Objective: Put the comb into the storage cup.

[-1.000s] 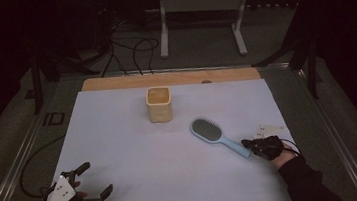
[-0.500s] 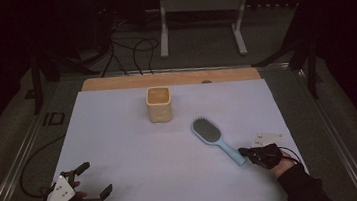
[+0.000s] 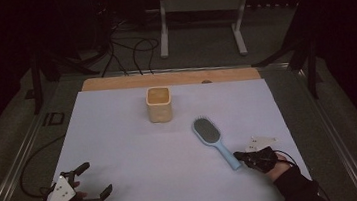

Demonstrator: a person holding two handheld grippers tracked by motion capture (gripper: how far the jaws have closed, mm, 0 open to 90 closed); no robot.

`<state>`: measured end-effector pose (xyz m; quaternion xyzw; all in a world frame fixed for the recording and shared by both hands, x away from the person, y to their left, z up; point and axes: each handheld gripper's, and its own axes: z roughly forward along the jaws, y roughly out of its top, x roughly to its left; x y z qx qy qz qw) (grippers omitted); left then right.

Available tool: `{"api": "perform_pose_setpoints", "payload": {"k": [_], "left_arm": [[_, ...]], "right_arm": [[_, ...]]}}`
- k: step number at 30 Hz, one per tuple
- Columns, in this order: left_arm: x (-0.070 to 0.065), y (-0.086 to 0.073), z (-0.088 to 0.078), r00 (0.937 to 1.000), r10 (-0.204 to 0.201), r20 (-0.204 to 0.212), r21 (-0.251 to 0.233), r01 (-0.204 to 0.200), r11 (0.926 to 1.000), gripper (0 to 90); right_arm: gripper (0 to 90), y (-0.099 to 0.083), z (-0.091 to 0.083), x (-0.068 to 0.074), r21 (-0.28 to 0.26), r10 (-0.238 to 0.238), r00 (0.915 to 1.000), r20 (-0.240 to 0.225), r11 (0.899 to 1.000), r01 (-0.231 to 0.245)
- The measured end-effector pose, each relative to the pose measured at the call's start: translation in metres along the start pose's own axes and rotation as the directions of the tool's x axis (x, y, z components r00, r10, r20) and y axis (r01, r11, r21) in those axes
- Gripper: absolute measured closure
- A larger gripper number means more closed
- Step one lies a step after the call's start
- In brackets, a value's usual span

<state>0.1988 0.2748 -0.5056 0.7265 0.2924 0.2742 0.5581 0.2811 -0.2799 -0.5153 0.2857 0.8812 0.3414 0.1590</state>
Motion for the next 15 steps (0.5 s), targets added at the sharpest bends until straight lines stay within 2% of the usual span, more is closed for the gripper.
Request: {"api": "perform_pose_setpoints", "payload": {"k": [15], "left_arm": [[-0.0008, -0.0002, 0.0001, 1.0, 0.004, -0.002, 0.005, -0.004, 1.0, 0.0]], "right_arm": [[90.0, 0.0025, 0.005, 0.0081, 0.004, -0.015, 0.9999, -0.007, 1.0, 0.015]]}}
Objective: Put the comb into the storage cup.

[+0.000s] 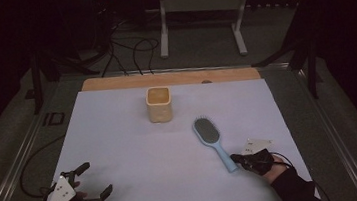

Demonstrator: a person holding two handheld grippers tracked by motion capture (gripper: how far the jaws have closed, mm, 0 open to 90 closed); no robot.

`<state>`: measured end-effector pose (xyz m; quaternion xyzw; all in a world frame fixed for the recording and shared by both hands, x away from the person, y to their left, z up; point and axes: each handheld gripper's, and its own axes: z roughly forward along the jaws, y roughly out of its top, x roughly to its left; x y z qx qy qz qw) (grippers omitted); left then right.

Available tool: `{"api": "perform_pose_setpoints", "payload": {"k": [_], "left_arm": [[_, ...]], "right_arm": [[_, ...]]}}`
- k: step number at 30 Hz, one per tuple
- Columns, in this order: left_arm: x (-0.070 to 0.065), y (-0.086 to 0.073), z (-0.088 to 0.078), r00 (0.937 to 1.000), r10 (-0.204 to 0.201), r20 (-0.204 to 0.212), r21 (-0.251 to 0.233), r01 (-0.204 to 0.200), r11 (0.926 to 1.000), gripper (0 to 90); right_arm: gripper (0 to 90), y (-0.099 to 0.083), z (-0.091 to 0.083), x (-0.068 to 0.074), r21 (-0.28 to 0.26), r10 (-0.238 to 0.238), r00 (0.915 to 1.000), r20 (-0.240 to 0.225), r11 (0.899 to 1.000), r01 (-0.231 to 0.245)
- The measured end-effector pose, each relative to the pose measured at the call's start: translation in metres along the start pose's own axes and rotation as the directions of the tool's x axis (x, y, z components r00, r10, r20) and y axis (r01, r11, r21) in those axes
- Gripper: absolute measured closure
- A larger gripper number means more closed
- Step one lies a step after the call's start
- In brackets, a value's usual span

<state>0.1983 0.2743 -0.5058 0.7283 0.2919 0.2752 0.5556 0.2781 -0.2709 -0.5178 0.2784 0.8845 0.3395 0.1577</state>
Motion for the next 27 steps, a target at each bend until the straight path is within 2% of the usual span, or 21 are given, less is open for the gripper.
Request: {"api": "perform_pose_setpoints", "payload": {"k": [8, 11, 13, 16, 19, 20, 22, 23, 24, 27], "left_arm": [[0.0, 0.0, 0.0, 1.0, 0.0, 0.0, 0.0, 0.0, 1.0, 0.0], [0.0, 0.0, 0.0, 1.0, -0.001, -0.001, 0.001, 0.001, 1.0, 0.0], [0.0, 0.0, 0.0, 1.0, 0.0, 0.001, 0.0, 0.0, 1.0, 0.0], [0.0, 0.0, 0.0, 1.0, -0.001, 0.0, 0.001, 0.001, 1.0, 0.0], [0.0, 0.0, 0.0, 1.0, -0.001, 0.002, -0.001, 0.001, 1.0, 0.0], [0.0, 0.0, 0.0, 1.0, -0.002, 0.001, 0.0, 0.002, 1.0, 0.0], [0.0, 0.0, 0.0, 1.0, 0.0, 0.003, -0.001, 0.0, 1.0, 0.0], [0.0, 0.0, 0.0, 1.0, 0.0, 0.003, -0.001, 0.0, 1.0, 0.0], [0.0, 0.0, 0.0, 1.0, -0.002, 0.004, -0.004, 0.002, 1.0, 0.0], [0.001, 0.0, -0.001, 1.0, -0.005, 0.005, -0.006, 0.005, 1.0, 0.0]], "right_arm": [[90.0, 0.004, -0.009, -0.006, -0.039, 0.042, 0.9947, 0.094, 0.999, -0.038], [90.0, 0.01, -0.012, -0.007, -0.06, 0.095, 0.9886, 0.117, 0.994, -0.088], [90.0, 0.016, -0.016, -0.007, -0.058, 0.111, 0.9836, 0.143, 0.993, -0.103], [90.0, 0.027, -0.021, -0.006, -0.072, 0.152, 0.976, 0.156, 0.987, -0.142], [90.0, 0.034, -0.024, -0.005, -0.08, 0.167, 0.972, 0.165, 0.985, -0.156], [84.4, 0.041, -0.027, -0.005, -0.092, 0.189, 0.9684, 0.163, 0.98, -0.175], [76.5, 0.046, -0.027, -0.003, -0.101, 0.195, 0.966, 0.17, 0.979, -0.18], [76.5, 0.046, -0.027, -0.003, -0.101, 0.195, 0.966, 0.17, 0.979, -0.18], [72.1, 0.048, -0.027, -0.002, -0.099, 0.203, 0.9657, 0.161, 0.977, -0.189], [55.2, 0.057, -0.022, 0.004, -0.077, 0.203, 0.9635, 0.174, 0.978, -0.192]]}}
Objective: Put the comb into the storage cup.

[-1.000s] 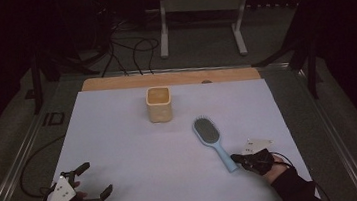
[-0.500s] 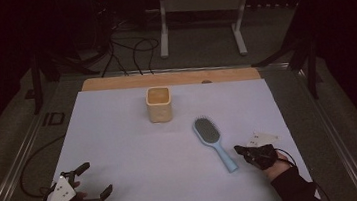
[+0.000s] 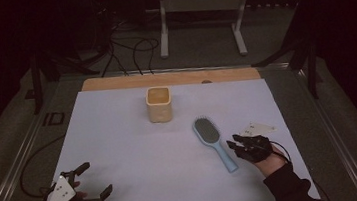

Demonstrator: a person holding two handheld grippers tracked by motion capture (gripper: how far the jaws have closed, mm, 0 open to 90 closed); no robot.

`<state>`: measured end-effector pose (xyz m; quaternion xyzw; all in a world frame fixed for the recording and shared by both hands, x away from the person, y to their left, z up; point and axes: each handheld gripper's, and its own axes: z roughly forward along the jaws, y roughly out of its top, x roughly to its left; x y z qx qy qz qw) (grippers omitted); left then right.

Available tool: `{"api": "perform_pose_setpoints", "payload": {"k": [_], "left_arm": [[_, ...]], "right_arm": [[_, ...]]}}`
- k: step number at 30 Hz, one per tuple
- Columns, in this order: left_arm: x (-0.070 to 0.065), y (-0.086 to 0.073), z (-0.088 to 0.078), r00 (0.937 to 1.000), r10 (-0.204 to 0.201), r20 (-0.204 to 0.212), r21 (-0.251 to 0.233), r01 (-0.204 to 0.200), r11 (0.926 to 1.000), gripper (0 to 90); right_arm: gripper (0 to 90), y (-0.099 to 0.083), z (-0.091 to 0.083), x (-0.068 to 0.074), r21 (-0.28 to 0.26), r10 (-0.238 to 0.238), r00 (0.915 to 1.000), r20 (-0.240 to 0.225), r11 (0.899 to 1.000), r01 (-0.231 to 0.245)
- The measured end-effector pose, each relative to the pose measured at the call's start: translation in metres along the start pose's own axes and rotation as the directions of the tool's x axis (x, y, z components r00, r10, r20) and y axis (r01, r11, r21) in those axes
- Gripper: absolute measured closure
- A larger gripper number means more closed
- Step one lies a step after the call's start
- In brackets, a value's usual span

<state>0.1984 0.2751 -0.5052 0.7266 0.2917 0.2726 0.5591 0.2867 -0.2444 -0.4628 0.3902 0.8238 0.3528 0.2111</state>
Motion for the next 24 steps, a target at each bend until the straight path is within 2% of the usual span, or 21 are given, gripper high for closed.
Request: {"api": "perform_pose_setpoints", "payload": {"k": [1, 2, 3, 4, 7, 10, 14, 17, 20, 22, 24], "left_arm": [[0.0, 0.0, 0.0, 1.0, 0.001, 0.001, 0.0, -0.001, 1.0, 0.0], [0.0, 0.0, 0.0, 1.0, 0.001, 0.001, 0.0, -0.001, 1.0, 0.0], [0.0, 0.0, 0.0, 1.0, -0.001, 0.001, -0.005, 0.001, 1.0, 0.0], [0.0, 0.0, 0.0, 1.0, -0.003, 0.001, -0.004, 0.003, 1.0, 0.0], [0.0, 0.0, 0.0, 1.0, -0.001, 0.0, -0.004, 0.001, 1.0, 0.0], [0.0, 0.0, -0.001, 1.0, -0.005, -0.001, -0.004, 0.005, 1.0, 0.0], [0.001, 0.0, -0.001, 1.0, -0.004, -0.002, -0.004, 0.004, 1.0, 0.0], [0.0, 0.0, -0.001, 1.0, -0.005, -0.003, -0.003, 0.005, 1.0, 0.0], [0.001, 0.0, -0.001, 1.0, -0.006, -0.002, -0.004, 0.006, 1.0, 0.0], [0.001, 0.0, -0.001, 1.0, -0.007, -0.003, -0.003, 0.007, 1.0, 0.0], [0.001, 0.0, -0.001, 1.0, -0.006, -0.004, -0.003, 0.006, 1.0, 0.0]], "right_arm": [[50.9, 0.002, 0.002, 0.002, 0.01, 0.0, 1.0, 0.004, 1.0, 0.0], [50.9, 0.002, 0.002, 0.002, 0.01, 0.0, 1.0, 0.004, 1.0, 0.0], [40.7, 0.005, 0.005, 0.005, 0.021, -0.001, 0.9998, 0.019, 1.0, 0.0], [35.8, 0.007, 0.007, 0.006, 0.03, 0.01, 0.9994, 0.033, 0.999, -0.011], [13.4, 0.013, 0.012, 0.01, 0.045, 0.027, 0.9978, 0.061, 0.999, -0.03], [8.5, 0.018, 0.017, 0.015, 0.074, 0.031, 0.9956, 0.088, 0.997, -0.038], [8.1, 0.023, 0.024, 0.018, 0.1, 0.047, 0.9938, 0.101, 0.993, -0.057], [8.2, 0.027, 0.027, 0.019, 0.113, 0.041, 0.9937, 0.105, 0.992, -0.053], [8.9, 0.03, 0.03, 0.02, 0.121, 0.034, 0.9947, 0.097, 0.992, -0.046], [8.9, 0.031, 0.033, 0.018, 0.141, 0.022, 0.9985, 0.051, 0.99, -0.029], [9.0, 0.032, 0.037, 0.017, 0.174, 0.063, 0.9979, 0.018, 0.983, -0.065]]}}
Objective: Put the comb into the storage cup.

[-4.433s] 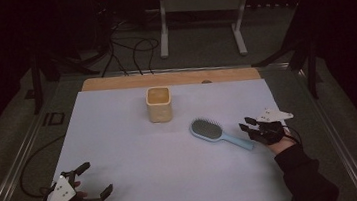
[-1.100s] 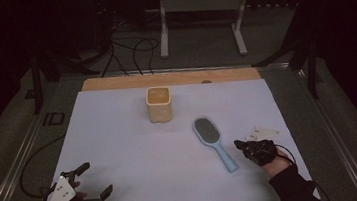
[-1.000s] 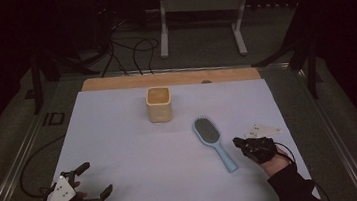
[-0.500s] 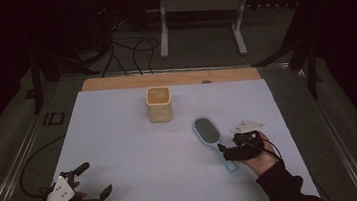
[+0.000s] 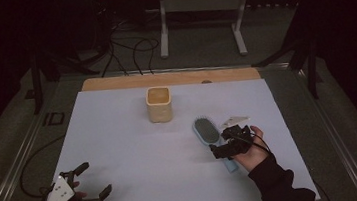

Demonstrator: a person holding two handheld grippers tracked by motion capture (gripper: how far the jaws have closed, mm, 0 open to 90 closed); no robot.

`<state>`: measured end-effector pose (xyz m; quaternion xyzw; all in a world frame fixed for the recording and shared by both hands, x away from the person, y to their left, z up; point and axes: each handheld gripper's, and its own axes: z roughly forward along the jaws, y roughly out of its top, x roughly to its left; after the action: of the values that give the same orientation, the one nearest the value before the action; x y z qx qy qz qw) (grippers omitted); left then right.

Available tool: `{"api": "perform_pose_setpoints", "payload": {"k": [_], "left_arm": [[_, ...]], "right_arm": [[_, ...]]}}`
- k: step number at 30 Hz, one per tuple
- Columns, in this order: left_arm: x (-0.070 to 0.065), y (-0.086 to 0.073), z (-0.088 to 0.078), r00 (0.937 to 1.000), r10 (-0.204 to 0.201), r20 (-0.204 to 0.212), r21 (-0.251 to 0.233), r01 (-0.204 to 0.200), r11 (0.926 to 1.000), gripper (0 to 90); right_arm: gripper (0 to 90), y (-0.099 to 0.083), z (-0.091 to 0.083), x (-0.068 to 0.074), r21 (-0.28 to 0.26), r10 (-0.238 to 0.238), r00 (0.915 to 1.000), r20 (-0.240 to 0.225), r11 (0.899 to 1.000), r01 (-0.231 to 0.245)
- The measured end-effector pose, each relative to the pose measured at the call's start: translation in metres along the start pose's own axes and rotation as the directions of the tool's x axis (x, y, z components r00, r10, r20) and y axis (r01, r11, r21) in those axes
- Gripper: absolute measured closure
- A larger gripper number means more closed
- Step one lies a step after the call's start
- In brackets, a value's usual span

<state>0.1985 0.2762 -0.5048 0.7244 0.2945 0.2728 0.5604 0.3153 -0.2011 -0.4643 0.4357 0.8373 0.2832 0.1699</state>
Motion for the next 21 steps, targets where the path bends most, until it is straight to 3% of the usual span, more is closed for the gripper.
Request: {"api": "perform_pose_setpoints", "payload": {"k": [1, 2, 4, 9, 19, 21], "left_arm": [[0.0, 0.0, 0.0, 1.0, -0.001, 0.001, -0.001, 0.001, 1.0, 0.0], [0.0, 0.0, 0.0, 1.0, -0.002, 0.001, -0.002, 0.002, 1.0, 0.0], [0.0, 0.0, 0.0, 1.0, -0.001, 0.0, -0.003, 0.001, 1.0, 0.0], [0.0, 0.0, -0.001, 1.0, -0.003, 0.0, -0.003, 0.003, 1.0, 0.0], [0.001, 0.0, -0.001, 1.0, -0.005, -0.003, -0.013, 0.005, 0.9999, 0.0], [0.0, 0.0, -0.001, 1.0, -0.002, -0.004, -0.01, 0.002, 1.0, 0.0]], "right_arm": [[9.4, 0.001, 0.001, 0.0, 0.013, 0.012, 0.9998, -0.014, 1.0, -0.011], [15.5, 0.002, 0.002, 0.0, 0.022, 0.021, 0.9996, -0.019, 1.0, -0.021], [13.7, 0.004, 0.004, -0.001, 0.052, 0.034, 0.9994, -0.005, 0.998, -0.034], [9.1, 0.006, 0.01, -0.002, 0.132, 0.096, 0.9948, -0.035, 0.987, -0.09], [8.7, 0.005, 0.026, -0.004, 0.207, 0.121, 0.9894, -0.081, 0.973, -0.102], [8.7, 0.005, 0.03, -0.004, 0.225, 0.117, 0.9906, -0.071, 0.969, -0.098]]}}
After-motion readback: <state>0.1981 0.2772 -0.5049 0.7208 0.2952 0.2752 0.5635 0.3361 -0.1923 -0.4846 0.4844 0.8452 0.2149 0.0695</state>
